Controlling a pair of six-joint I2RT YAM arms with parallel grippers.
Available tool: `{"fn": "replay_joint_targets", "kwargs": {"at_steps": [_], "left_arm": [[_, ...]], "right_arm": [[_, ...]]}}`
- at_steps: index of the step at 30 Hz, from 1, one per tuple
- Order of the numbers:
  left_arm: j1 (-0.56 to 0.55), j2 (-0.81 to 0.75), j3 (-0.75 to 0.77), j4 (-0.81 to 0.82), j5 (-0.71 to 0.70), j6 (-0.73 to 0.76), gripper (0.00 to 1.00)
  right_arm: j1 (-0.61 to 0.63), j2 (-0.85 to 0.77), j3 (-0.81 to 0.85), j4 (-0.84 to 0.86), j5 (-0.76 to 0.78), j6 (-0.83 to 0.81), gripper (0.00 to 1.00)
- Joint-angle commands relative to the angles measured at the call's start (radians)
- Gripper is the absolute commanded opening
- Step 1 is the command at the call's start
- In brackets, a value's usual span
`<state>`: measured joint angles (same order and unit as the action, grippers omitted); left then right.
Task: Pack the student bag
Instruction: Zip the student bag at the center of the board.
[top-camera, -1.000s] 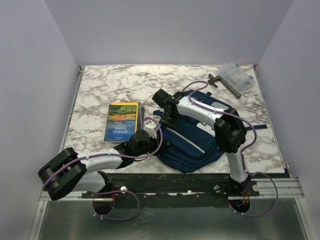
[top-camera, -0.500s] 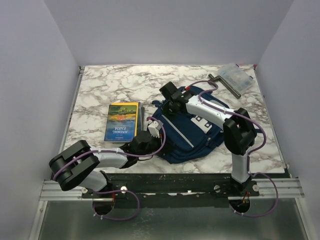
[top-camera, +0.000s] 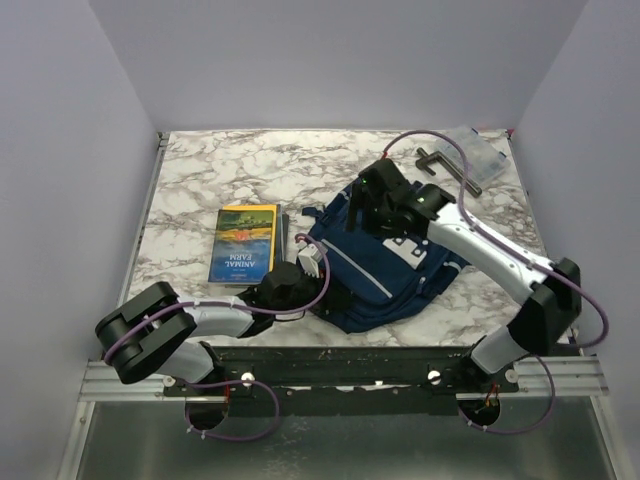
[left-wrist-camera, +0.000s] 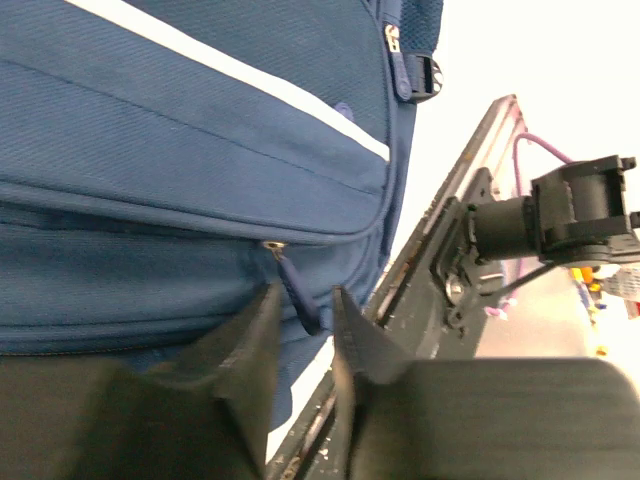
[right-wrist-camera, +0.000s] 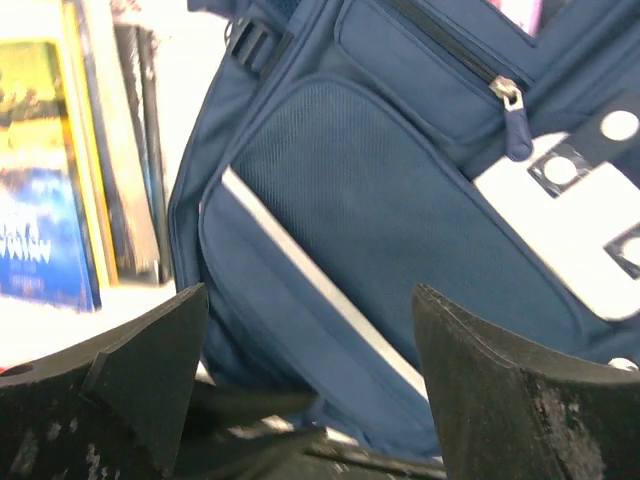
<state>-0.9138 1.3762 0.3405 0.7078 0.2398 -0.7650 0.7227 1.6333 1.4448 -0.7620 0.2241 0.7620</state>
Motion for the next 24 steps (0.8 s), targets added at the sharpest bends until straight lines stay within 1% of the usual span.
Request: {"fn": "replay_joint_targets", "kwargs": {"at_steps": [1,3,5,6,7,8,10,12,13,14,15,16,18,19,22,24], "left_arm": [[0.035,0.013,0.002,0.043,0.142,-0.05,0.37],[0.056,-0.011,-0.019,0.042,0.151,-0.064,0.45],[0.089,-0.058,-0.054,0.033,0.161,-0.092,0.53],[0.118,-0.084,-0.066,0.019,0.178,-0.124,0.6],[0.142,-0.104,-0.073,-0.006,0.2,-0.148,0.76],[0.16,-0.13,-0.07,-0.048,0.216,-0.172,0.79],[0.176,-0.174,-0.037,-0.189,0.222,-0.211,0.81],[0.179,-0.216,0.005,-0.314,0.195,-0.253,0.81],[0.183,-0.233,0.029,-0.403,0.17,-0.277,0.8],[0.187,-0.25,0.059,-0.483,0.132,-0.298,0.78],[0.196,-0.261,0.083,-0.568,0.105,-0.327,0.75],[0.203,-0.267,0.103,-0.618,0.08,-0.36,0.72],[0.218,-0.281,0.121,-0.658,0.06,-0.42,0.71],[0.219,-0.29,0.129,-0.673,0.038,-0.442,0.7],[0.219,-0.306,0.16,-0.727,-0.03,-0.498,0.68],[0.219,-0.306,0.186,-0.774,-0.069,-0.521,0.67]], "right_arm": [[0.001,-0.158,-0.091,-0.171,-0.087,-0.182,0.85],[0.027,-0.237,-0.167,-0.185,-0.124,-0.15,0.84],[0.068,-0.308,-0.23,-0.191,-0.143,-0.081,0.83],[0.104,-0.327,-0.253,-0.191,-0.136,-0.04,0.82],[0.142,-0.345,-0.27,-0.181,-0.123,0.016,0.81],[0.191,-0.354,-0.29,-0.153,-0.119,0.055,0.8],[0.286,-0.361,-0.321,-0.096,-0.051,0.161,0.79],[0.35,-0.357,-0.364,-0.03,0.024,0.257,0.77],[0.371,-0.354,-0.379,-0.003,0.065,0.306,0.74],[0.392,-0.351,-0.404,0.032,0.101,0.319,0.69],[0.4,-0.346,-0.414,0.048,0.127,0.339,0.63],[0.404,-0.336,-0.421,0.052,0.16,0.357,0.6],[0.414,-0.311,-0.432,0.059,0.205,0.387,0.58],[0.417,-0.297,-0.433,0.063,0.216,0.391,0.57],[0.424,-0.239,-0.429,0.077,0.233,0.404,0.52],[0.433,-0.21,-0.43,0.089,0.25,0.411,0.51]]}}
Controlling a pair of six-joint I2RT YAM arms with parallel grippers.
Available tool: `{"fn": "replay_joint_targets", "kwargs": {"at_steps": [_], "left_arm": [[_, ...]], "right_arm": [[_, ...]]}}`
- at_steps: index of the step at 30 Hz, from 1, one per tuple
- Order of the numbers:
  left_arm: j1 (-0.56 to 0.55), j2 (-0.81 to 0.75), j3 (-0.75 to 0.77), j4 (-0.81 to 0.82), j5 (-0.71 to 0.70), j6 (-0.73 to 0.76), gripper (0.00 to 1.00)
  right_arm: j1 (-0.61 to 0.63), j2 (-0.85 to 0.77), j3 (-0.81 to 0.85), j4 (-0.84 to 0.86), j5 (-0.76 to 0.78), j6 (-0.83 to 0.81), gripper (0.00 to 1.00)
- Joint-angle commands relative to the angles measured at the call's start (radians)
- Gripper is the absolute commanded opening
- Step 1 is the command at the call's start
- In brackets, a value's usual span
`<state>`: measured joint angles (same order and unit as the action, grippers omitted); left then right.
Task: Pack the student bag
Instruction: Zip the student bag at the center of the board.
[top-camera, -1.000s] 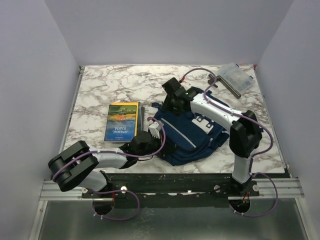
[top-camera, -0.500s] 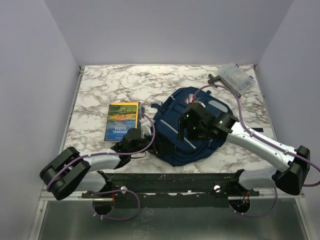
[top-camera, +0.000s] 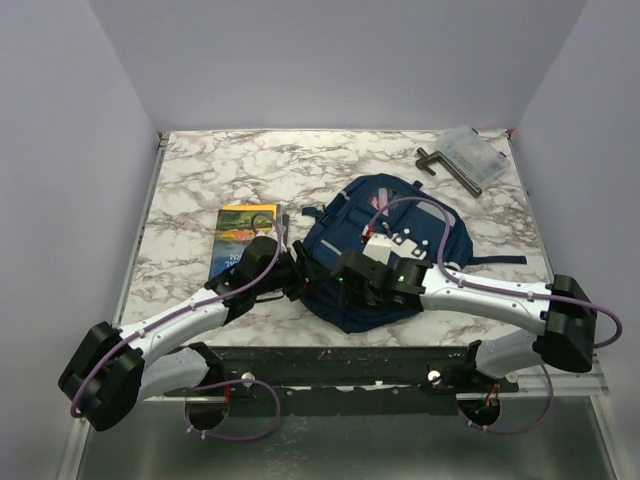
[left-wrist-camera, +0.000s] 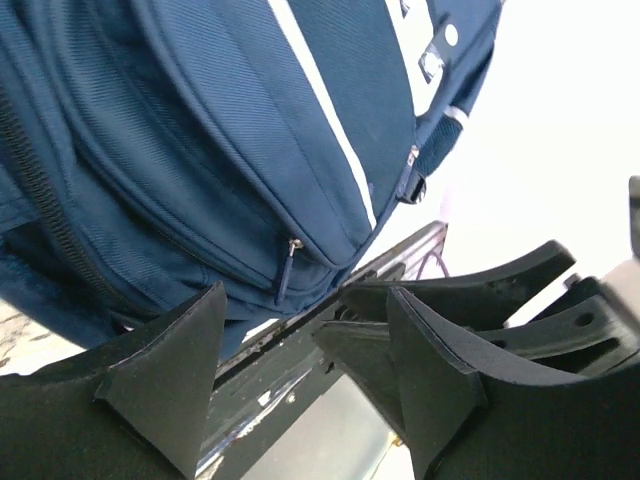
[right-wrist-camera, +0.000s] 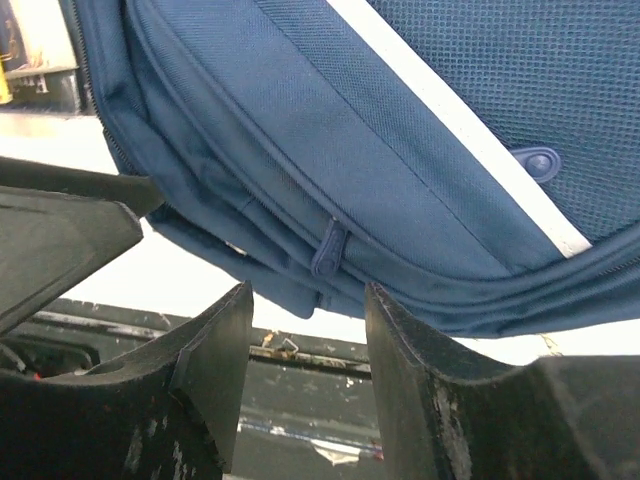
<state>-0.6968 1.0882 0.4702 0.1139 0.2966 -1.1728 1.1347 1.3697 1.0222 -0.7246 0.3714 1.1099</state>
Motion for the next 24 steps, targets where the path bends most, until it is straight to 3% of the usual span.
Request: {"fn": "replay_joint_targets", "kwargs": {"at_steps": [1,10,13,18,22,24], "left_arm": [[0.002,-0.014,0.068,-0.195,-0.135,-0.12,0.66],[-0.001,0.056,0.178,-0.336,-0.208,-0.207,0.68],[-0.003,0.127,0.247,-0.42,-0.209,-0.218,0.67],[-0.029,0.202,0.301,-0.426,-0.231,-0.227,0.66],[-0.045,0.251,0.329,-0.427,-0.262,-0.233,0.66],[-0.054,0.284,0.351,-0.426,-0.267,-0.223,0.65]], "right_arm": [[0.024,0.07,-0.006,0.055,0.112,0.062,0.51],[0.045,0.197,0.017,-0.026,0.212,0.11,0.5],[0.053,0.245,0.037,-0.057,0.235,0.116,0.42],[0.062,0.277,0.06,-0.094,0.275,0.125,0.25],[0.062,0.263,0.07,-0.114,0.294,0.122,0.02],[0.062,0.248,0.078,-0.134,0.293,0.118,0.01]]}}
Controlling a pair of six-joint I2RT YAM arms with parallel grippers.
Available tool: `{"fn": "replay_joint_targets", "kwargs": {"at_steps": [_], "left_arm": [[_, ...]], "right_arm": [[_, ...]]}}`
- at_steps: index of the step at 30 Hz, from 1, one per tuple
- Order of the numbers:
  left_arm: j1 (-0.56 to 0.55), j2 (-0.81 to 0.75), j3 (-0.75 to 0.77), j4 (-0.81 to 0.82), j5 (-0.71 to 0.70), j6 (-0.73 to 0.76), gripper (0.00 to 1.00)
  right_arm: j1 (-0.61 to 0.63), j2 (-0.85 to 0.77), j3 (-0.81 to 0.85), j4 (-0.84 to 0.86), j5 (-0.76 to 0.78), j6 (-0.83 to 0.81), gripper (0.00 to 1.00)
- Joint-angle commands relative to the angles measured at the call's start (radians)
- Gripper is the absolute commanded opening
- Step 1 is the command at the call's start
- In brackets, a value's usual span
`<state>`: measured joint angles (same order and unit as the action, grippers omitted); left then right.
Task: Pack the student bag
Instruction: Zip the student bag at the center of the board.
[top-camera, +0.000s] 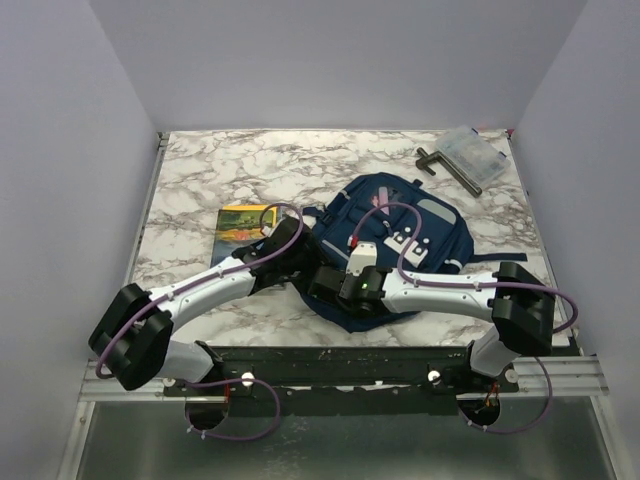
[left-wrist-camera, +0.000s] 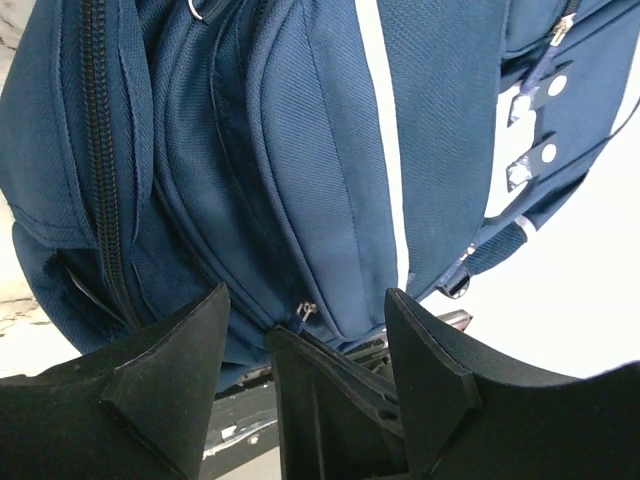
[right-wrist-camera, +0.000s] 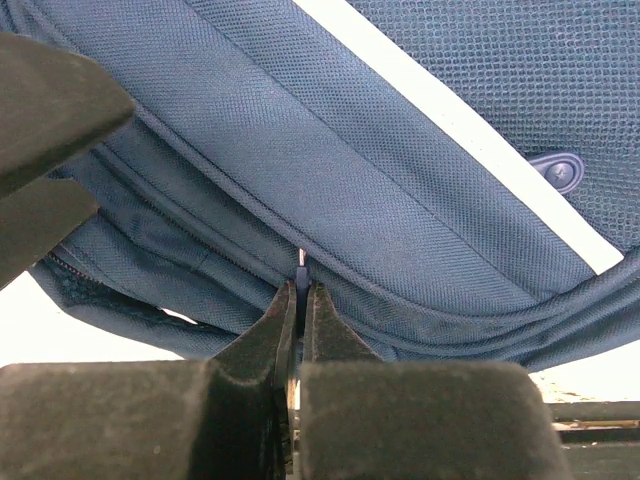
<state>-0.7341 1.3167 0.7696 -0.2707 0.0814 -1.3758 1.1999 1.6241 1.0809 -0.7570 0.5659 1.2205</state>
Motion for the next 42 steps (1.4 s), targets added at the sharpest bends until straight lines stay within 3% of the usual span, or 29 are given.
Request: {"fn": "replay_joint_targets", "kwargs": {"at_steps": [1,6,13,16,21,32,42], "left_arm": [[-0.02,0.071,0.063,-0.042,-0.056,-0.02,0.64],[-0.034,0.156,0.109,-0.04,-0.071,-0.022,0.6],[-0.036,0.232,0.165,-0.04,-0.138,0.011,0.41],[-0.034,0.24,0.191,-0.042,-0.212,0.054,0.3],[0.004,0.257,0.238,-0.043,-0.257,0.157,0.0],[0.084,0.254,0.239,0.02,-0.094,0.332,0.0],[0.097,0.238,0.2,0.08,0.053,0.409,0.0]], "right_arm": [[-0.003,-0.019,0.017,-0.107,0.094,0.003,0.01],[-0.003,-0.13,-0.055,-0.005,0.04,-0.091,0.01],[-0.003,-0.202,-0.067,0.001,-0.016,-0.17,0.01],[-0.003,-0.231,-0.082,-0.026,-0.05,-0.181,0.0],[-0.003,-0.281,-0.137,-0.118,-0.093,-0.148,0.01],[-0.004,-0.402,-0.24,-0.506,0.026,0.169,0.0],[-0.203,-0.282,-0.25,-0.546,0.095,0.23,0.01]]}}
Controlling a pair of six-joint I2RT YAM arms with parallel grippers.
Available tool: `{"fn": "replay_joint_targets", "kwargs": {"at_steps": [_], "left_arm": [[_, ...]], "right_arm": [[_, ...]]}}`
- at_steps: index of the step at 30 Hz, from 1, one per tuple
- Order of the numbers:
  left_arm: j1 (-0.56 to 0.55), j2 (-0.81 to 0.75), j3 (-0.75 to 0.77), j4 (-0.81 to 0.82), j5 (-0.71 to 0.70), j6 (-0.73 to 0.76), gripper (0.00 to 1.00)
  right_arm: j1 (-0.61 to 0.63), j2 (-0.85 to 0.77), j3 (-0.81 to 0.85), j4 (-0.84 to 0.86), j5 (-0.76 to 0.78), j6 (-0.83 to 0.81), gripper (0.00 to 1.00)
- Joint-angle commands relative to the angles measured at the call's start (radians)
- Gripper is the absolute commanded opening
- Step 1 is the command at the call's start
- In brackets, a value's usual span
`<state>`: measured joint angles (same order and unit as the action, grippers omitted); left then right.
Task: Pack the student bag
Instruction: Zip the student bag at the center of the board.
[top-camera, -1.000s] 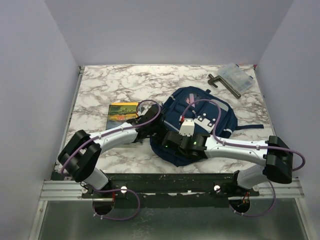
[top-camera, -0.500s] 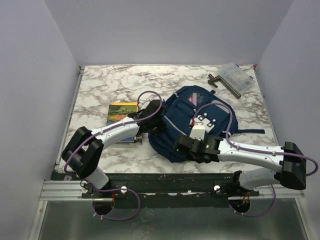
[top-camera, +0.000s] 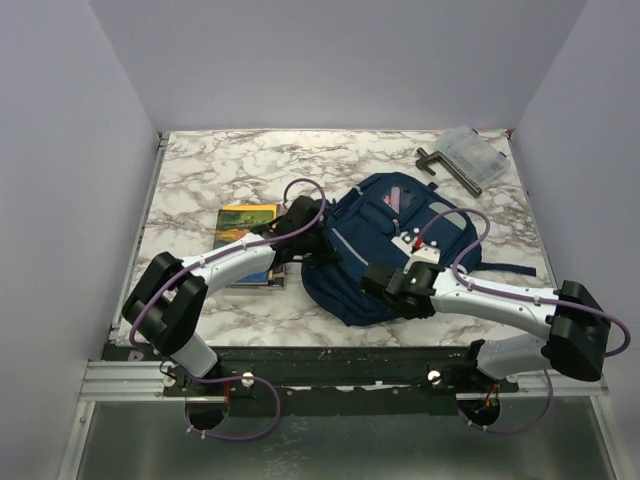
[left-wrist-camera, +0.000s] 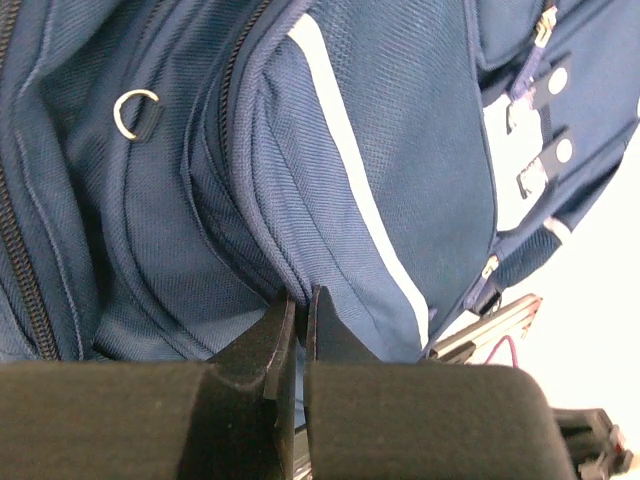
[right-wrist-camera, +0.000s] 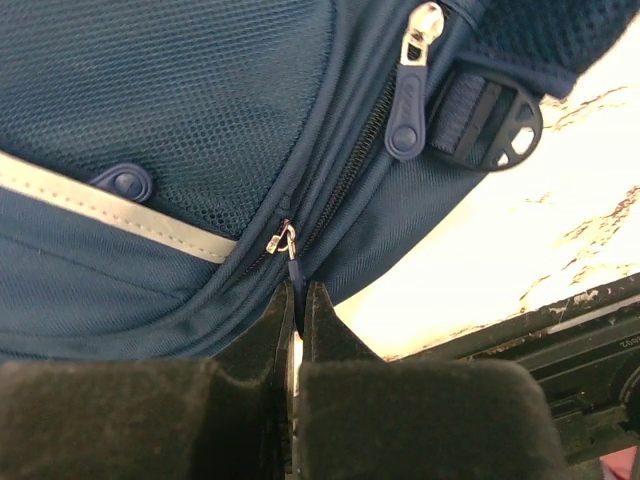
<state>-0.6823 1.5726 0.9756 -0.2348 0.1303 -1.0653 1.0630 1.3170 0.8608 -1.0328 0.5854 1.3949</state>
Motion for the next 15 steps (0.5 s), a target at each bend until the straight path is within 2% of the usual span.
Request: {"fn": "replay_joint_targets", "kwargs": {"at_steps": [1,4,6,8,12,15], "left_arm": [[0.047,-0.022,-0.005,0.044,0.015,0.106,0.0],[0.049,-0.028,0.002,0.045,0.048,0.122,0.0],[0.05,-0.022,0.013,0.046,0.086,0.125,0.0],[0.049,-0.011,0.032,0.046,0.141,0.126,0.0],[0.05,-0.021,0.058,0.051,0.219,0.114,0.0],[0.059,-0.042,0.07,0.057,0.26,0.106,0.0]], "right_arm": [[-0.067,0.017,-0.023,-0.277,0.089,0.064,0.01],[-0.083,0.011,0.009,-0.239,0.124,0.01,0.01],[-0.083,0.002,0.061,-0.153,0.117,-0.153,0.05],[-0.08,-0.032,0.097,-0.065,0.071,-0.325,0.16],[-0.078,-0.172,0.102,0.074,-0.067,-0.607,0.53],[-0.079,-0.26,0.084,0.122,-0.095,-0.621,0.66]]}}
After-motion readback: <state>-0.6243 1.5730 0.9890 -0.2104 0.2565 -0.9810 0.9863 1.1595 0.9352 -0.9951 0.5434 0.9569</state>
